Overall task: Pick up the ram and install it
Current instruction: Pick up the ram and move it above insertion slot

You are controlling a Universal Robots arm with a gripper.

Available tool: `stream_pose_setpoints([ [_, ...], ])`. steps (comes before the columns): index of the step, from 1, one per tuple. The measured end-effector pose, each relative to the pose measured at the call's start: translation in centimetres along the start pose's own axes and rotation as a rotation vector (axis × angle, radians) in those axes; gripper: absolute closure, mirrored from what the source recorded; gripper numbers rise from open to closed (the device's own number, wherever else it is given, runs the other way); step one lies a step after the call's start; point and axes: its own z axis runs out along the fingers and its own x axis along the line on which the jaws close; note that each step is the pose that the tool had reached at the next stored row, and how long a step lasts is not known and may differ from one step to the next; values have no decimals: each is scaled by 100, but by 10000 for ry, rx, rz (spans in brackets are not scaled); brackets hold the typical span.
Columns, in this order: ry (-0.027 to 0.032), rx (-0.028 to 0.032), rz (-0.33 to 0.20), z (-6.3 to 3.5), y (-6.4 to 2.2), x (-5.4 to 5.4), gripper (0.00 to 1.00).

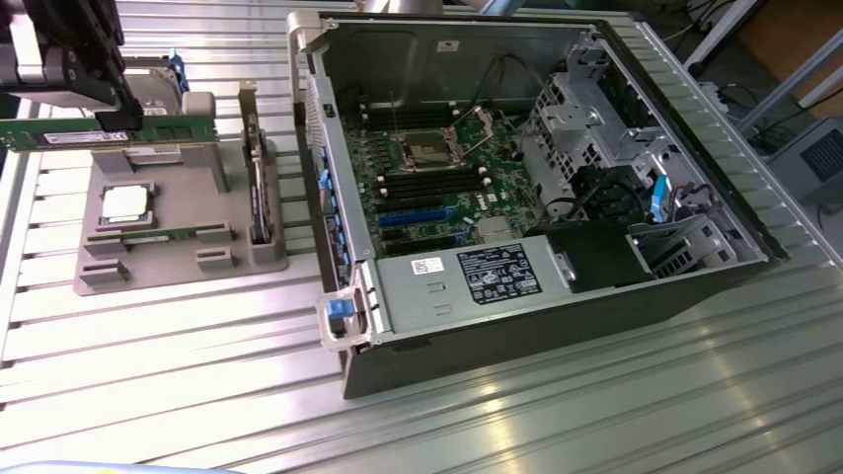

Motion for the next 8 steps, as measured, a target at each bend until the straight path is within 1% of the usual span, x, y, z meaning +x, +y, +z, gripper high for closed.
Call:
stream_pose_setpoints([
  [2, 5, 0, 0, 2, -53, -1, 88],
  [4, 8, 0, 0, 5, -135, -3, 88],
  [5, 9, 0, 0, 6, -186, -4, 88],
  [6, 10, 0, 0, 9, -263, -5, 88],
  [8, 11, 1, 0, 14, -358, -7, 88],
])
